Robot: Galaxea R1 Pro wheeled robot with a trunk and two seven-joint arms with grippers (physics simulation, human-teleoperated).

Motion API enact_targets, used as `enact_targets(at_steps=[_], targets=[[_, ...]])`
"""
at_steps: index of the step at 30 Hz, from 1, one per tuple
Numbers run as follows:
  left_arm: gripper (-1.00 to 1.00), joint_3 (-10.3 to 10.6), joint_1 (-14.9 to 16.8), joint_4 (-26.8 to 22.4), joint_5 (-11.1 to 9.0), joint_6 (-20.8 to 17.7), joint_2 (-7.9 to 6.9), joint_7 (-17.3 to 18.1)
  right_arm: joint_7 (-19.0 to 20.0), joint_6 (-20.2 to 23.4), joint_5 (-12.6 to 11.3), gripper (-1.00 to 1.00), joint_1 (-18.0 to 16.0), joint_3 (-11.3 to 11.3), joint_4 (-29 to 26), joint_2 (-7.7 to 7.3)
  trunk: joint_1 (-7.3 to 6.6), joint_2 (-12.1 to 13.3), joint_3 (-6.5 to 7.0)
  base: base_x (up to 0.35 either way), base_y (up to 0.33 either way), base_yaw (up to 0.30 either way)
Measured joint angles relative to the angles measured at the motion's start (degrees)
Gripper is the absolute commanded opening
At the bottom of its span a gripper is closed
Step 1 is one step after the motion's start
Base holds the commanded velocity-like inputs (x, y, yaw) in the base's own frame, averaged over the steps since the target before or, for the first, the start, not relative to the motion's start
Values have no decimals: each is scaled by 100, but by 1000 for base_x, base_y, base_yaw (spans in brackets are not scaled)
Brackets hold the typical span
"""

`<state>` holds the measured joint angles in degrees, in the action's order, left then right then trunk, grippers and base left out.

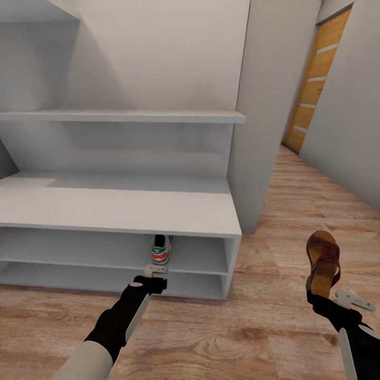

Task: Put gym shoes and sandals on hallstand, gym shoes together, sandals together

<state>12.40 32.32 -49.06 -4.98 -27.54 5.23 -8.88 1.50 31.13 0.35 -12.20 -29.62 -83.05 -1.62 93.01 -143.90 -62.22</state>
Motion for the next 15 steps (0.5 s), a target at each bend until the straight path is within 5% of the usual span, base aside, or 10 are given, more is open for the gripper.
enact_targets(at_steps=[7,15], targets=[[100,9,0,-10,-29,582,5,13,-2,-4,2,-100,-3,-4,2,3,-1,0,0,-7,0,0],[100,30,-27,-16,-39,722,16,16,-8,-1,9,-100,-1,7,-7,9,-1,0,0,0,0,0]])
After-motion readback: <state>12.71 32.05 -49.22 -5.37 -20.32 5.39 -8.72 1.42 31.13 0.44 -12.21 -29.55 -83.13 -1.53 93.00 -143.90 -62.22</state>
